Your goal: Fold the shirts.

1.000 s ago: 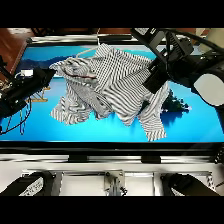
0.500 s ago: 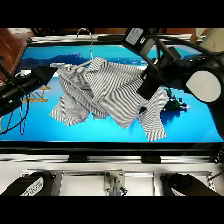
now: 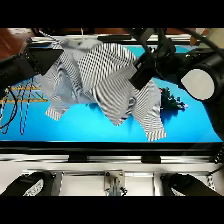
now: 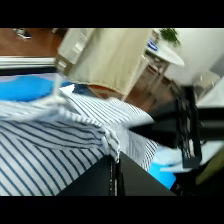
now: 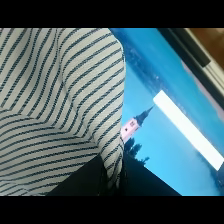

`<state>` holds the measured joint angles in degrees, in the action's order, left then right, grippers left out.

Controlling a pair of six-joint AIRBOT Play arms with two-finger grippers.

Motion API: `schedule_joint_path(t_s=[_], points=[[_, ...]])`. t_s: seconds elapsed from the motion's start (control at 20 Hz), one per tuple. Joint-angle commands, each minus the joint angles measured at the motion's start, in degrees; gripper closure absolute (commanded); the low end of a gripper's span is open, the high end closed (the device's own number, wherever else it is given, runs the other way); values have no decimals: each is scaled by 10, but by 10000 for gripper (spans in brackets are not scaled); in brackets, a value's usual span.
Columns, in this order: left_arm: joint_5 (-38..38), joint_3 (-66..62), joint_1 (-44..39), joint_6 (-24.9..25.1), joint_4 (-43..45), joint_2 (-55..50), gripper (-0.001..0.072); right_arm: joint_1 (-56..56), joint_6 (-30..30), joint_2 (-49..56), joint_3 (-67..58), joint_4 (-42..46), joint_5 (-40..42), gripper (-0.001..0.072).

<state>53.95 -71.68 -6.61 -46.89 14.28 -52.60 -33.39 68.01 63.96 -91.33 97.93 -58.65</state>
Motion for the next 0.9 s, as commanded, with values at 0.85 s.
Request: schedule_joint_path(t_s=[0.85], points=[[18,-81,-22,-48,218,-26,655,0,43,-121,-1,-48,126,628]])
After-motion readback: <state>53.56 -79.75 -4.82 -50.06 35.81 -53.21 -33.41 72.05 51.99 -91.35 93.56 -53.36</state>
